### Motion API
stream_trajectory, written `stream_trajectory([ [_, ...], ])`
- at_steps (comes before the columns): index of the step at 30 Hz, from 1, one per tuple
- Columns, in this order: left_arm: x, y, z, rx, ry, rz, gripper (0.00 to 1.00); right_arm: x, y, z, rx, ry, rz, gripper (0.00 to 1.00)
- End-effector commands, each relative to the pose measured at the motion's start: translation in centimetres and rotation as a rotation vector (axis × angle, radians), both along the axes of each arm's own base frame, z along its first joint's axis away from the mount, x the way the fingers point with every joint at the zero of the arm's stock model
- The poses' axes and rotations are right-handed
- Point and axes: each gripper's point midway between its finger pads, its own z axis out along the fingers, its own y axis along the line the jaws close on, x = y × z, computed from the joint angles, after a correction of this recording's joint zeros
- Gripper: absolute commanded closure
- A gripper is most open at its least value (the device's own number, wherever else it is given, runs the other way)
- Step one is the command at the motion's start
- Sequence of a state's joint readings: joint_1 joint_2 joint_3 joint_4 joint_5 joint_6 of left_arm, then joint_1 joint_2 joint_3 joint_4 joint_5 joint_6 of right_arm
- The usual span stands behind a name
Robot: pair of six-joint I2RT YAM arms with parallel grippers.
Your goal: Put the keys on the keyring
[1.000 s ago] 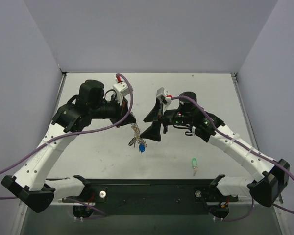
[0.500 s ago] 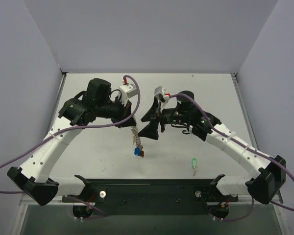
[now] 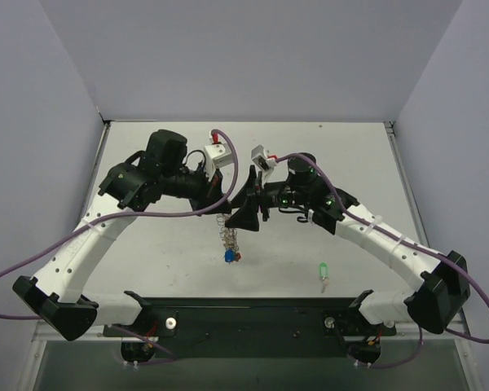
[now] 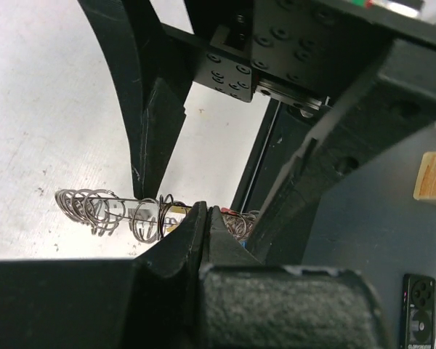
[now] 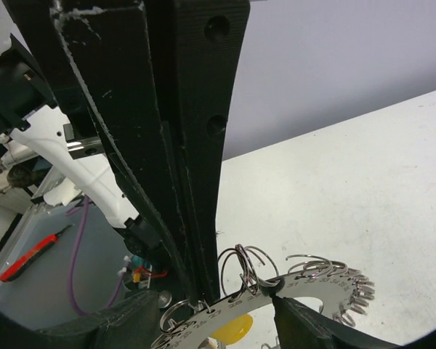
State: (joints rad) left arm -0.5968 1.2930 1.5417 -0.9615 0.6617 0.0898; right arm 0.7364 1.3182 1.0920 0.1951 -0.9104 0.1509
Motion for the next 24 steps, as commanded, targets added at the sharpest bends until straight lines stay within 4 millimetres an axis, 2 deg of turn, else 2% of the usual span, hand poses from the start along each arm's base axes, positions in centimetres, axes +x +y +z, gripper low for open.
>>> stream_trajectory([
  [1,-1.9,-1.0,3.5,-0.128,-0.117,-0.155,1.00,-1.4,-0.6,4.5,0.147,-0.099,0.069,0.40],
  [3,-2.2,-1.2,4.0,-0.152,-0.135,-0.174,1.00,-1.7,-1.0,5.1,0.162,-0.115,0.072,0.43],
  [7,-2.8,-1.5,4.8,-0.205,-0.149,-0.214,1.00,-2.3,-1.4,6.1,0.192,-0.130,0.076,0.57],
  [11,-3.1,-2.0,5.7,-0.263,-0.139,-0.216,1.00,-2.8,-1.6,7.2,0.221,-0.130,0.084,0.63],
  [12,-2.8,-2.3,6.1,-0.283,-0.157,-0.217,1.00,-2.9,-1.6,7.3,0.226,-0.133,0.086,0.70],
  [14,-2.6,-2.3,6.5,-0.301,-0.171,-0.196,1.00,-3.1,-1.5,7.4,0.226,-0.122,0.105,0.78],
  [15,-2.1,-2.5,6.9,-0.318,-0.185,-0.174,1.00,-3.2,-1.5,7.4,0.226,-0.118,0.112,0.87],
  [18,-2.0,-2.8,8.2,-0.375,-0.199,-0.154,1.00,-3.4,-1.5,7.5,0.230,-0.109,0.121,1.00],
  [20,-1.8,-2.9,8.9,-0.405,-0.213,-0.139,1.00,-3.6,-1.6,7.7,0.236,-0.114,0.131,1.00],
  [24,-1.3,-3.1,8.9,-0.423,-0.215,-0.115,1.00,-3.8,-1.8,7.8,0.239,-0.124,0.131,1.00],
])
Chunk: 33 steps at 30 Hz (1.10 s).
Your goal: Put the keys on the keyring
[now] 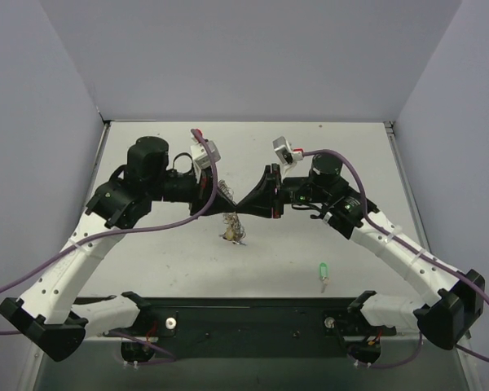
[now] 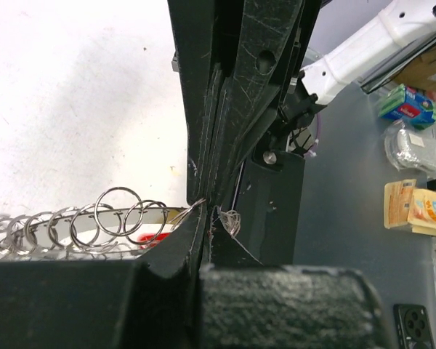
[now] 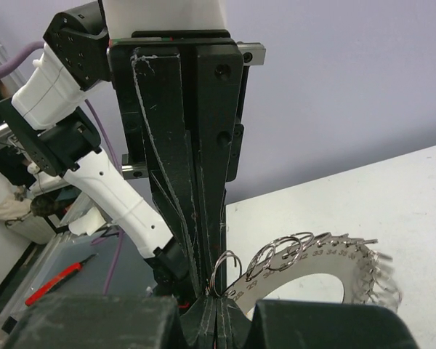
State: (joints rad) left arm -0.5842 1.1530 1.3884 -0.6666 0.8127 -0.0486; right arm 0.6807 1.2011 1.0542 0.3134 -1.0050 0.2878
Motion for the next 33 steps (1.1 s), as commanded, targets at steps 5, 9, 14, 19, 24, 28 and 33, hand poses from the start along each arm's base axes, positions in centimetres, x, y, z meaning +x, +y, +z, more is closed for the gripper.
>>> stream_trajectory([
  [5,0.5,-2.1,5.1,-0.203,-0.138,-0.057,1.00,-2.2,0.1,3.2,0.105,-0.135,0.087,1.00],
  [9,0.2,-2.0,5.3,-0.214,-0.161,-0.070,1.00,-1.9,0.0,3.2,0.104,-0.132,0.074,1.00],
  [14,0.2,-1.6,5.7,-0.230,-0.195,-0.051,1.00,-1.4,-0.6,3.1,0.106,-0.141,0.034,0.84],
  [19,0.7,-1.1,5.1,-0.206,-0.193,-0.024,1.00,-1.4,-1.3,3.3,0.107,-0.151,0.020,0.34],
  [24,1.1,-0.9,5.0,-0.200,-0.186,-0.004,1.00,-1.3,-1.4,2.3,0.056,-0.125,0.015,0.26],
  [28,1.1,-1.1,5.4,-0.223,-0.181,0.002,1.00,0.1,-1.3,0.8,0.005,-0.103,-0.059,0.27],
  [33,1.0,-1.3,5.8,-0.244,-0.172,-0.015,1.00,2.1,-1.1,-0.5,-0.045,-0.059,-0.169,0.49],
])
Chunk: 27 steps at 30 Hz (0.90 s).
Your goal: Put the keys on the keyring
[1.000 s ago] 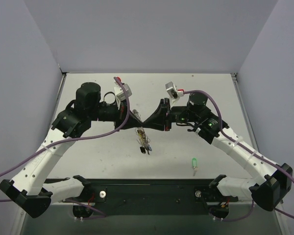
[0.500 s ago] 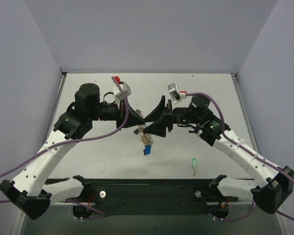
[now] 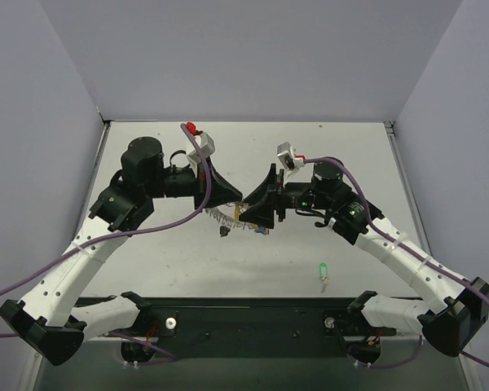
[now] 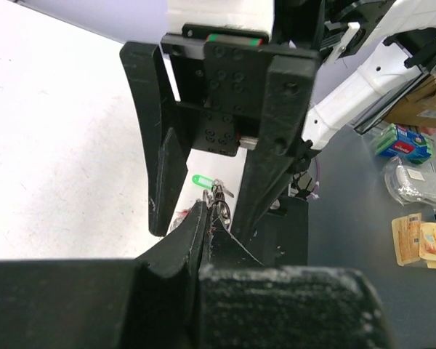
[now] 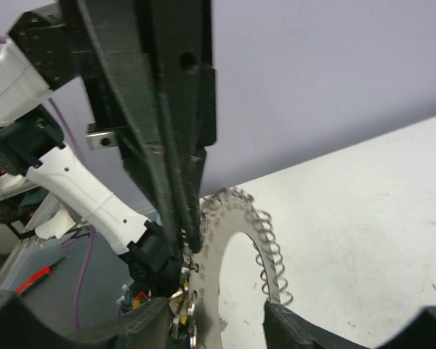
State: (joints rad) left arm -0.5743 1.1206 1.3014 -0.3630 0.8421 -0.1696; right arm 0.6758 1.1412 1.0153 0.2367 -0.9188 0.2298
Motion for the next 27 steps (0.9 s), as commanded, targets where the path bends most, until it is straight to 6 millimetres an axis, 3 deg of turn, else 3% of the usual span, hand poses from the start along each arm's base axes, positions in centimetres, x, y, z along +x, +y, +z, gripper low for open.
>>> stream_trajectory([
  [1,-0.2,-0.2,2.7,-0.079,-0.079,-0.024,1.00,2.2,0.1,0.7,-0.006,-0.035,-0.116,0.53],
  [5,-0.2,-0.4,2.2,-0.072,-0.061,-0.036,1.00,3.2,0.1,0.6,-0.007,-0.020,-0.175,0.99],
  [10,0.5,-0.1,1.9,-0.062,-0.068,0.009,0.99,3.2,-0.1,0.9,0.004,-0.034,-0.203,1.00],
  [14,1.2,0.3,2.0,-0.053,-0.079,0.053,0.68,3.0,-0.2,0.9,0.001,-0.042,-0.202,1.00],
  [15,1.4,0.3,2.1,-0.051,-0.080,0.065,0.55,3.0,-0.2,1.0,0.003,-0.043,-0.202,1.00],
  [18,2.2,0.7,2.2,-0.043,-0.085,0.109,0.42,2.9,-0.2,1.0,-0.001,-0.046,-0.200,1.00],
  [27,2.6,1.8,2.9,-0.047,-0.111,0.177,0.36,3.0,-0.3,0.7,-0.021,-0.057,-0.231,1.00],
])
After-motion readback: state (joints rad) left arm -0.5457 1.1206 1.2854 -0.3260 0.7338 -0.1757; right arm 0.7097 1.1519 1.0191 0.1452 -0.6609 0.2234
